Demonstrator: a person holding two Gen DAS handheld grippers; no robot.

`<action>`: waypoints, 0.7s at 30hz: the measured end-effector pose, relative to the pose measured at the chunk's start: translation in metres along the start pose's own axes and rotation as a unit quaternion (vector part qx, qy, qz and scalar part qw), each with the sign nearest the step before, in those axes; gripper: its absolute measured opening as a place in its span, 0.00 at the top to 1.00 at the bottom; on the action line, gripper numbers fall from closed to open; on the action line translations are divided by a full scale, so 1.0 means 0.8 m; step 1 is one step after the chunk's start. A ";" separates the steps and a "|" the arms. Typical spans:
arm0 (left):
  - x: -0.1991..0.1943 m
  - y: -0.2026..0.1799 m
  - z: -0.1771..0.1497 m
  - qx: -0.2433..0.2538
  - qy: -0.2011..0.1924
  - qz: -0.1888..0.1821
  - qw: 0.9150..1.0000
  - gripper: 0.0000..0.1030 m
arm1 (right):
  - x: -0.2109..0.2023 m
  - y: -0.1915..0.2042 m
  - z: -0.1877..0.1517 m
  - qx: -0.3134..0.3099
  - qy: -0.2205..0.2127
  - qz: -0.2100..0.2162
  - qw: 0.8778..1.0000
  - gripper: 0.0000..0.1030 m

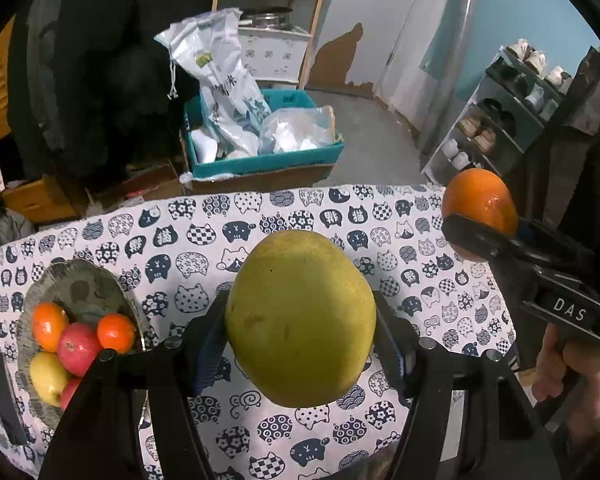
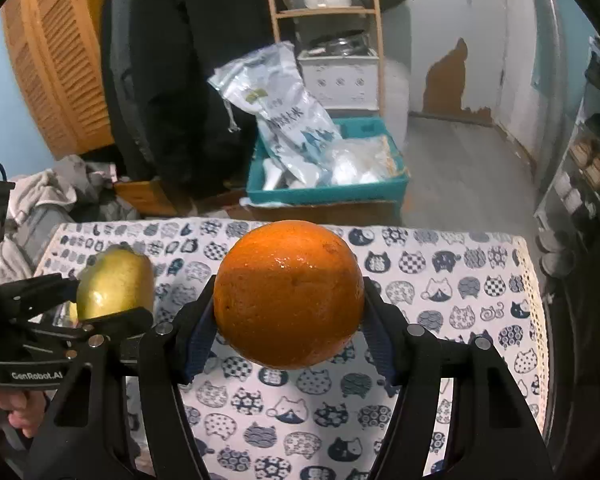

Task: Organize fruits
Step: 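Lift and carry the pear with left tool while right tool carries the orange toward the bowl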

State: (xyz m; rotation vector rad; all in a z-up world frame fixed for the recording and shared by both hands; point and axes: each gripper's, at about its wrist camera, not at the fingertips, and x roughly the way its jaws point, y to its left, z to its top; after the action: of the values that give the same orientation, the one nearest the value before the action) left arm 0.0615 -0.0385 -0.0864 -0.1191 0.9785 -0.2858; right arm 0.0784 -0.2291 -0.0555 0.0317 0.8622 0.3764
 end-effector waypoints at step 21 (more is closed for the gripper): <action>-0.067 0.049 -0.019 -0.018 -0.040 0.009 0.999 0.34 | -0.018 0.088 0.026 -0.045 -0.026 0.046 0.998 0.37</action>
State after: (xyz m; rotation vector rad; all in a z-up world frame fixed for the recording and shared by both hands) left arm 0.0281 0.0154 -0.0607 -0.1533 0.9054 -0.2452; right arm 0.0636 -0.1659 -0.0190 -0.0026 0.7936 0.4982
